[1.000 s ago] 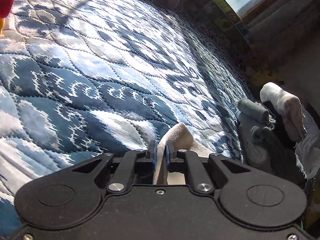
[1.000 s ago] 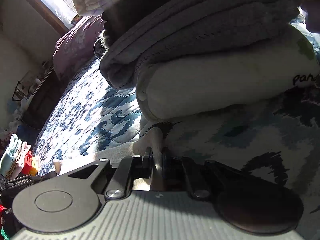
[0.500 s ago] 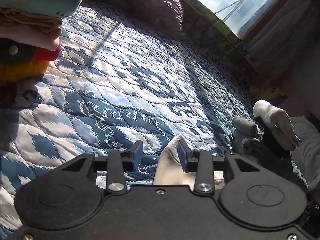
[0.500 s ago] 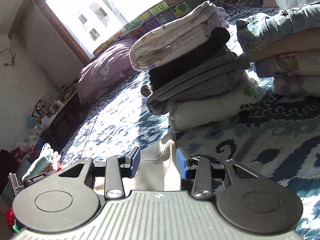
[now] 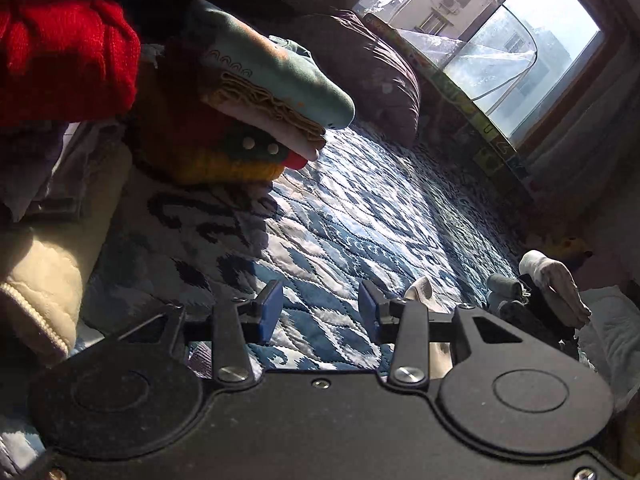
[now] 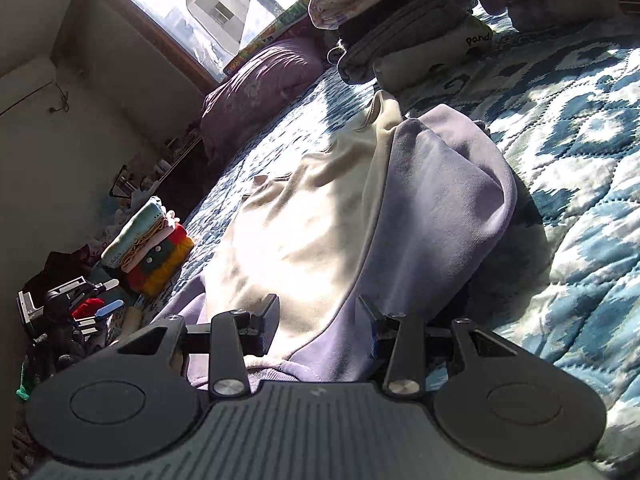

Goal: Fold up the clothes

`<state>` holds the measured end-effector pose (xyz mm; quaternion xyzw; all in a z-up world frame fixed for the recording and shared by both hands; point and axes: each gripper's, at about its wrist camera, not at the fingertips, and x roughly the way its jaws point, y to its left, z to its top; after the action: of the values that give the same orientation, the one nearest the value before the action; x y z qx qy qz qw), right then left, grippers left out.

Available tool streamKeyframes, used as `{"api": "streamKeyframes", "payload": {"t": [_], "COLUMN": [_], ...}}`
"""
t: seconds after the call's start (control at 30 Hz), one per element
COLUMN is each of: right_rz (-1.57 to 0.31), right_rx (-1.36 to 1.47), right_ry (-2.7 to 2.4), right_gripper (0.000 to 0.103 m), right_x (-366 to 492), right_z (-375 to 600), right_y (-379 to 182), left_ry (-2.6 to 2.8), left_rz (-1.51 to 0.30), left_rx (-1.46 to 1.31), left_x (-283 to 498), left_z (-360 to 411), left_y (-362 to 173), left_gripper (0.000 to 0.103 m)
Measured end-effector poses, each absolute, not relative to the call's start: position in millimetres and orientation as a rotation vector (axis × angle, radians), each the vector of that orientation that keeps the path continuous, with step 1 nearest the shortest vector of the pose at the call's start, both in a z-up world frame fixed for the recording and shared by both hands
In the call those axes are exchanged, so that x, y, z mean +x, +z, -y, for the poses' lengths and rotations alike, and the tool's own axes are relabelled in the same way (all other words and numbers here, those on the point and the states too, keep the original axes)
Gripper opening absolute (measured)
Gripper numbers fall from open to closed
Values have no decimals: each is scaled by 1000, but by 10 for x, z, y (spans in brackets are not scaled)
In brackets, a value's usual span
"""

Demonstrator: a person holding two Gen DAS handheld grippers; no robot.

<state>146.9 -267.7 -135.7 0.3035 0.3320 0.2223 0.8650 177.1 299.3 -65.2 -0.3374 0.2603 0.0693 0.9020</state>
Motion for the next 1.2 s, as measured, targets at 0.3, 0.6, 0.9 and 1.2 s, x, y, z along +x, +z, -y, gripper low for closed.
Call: {"api": "streamKeyframes", "payload": {"t": [0.3, 0.6, 0.9, 1.2], "right_rz": [-621, -585, -496, -381], "right_rx": [455, 162, -225, -720], "right_ry": [529, 661, 686, 615], "right_gripper": [44, 44, 47, 25], "right_x": [1244, 1112, 1068, 1002], "right_z": [2229, 1286, 327, -361], "right_y": [-1185, -998, -1032, -1293], "left_ry": [253, 214, 155, 153], "left_rz": [-643, -702, -667, -459], "left_rx": [-733, -854, -729, -468], "left_x": [1203, 1223, 1551, 1916], "left_z": [-3242, -3274, -3112, -3011], "left_y": [-1024, -1338, -1339, -1006], "left_gripper": [39, 38, 9, 7]}}
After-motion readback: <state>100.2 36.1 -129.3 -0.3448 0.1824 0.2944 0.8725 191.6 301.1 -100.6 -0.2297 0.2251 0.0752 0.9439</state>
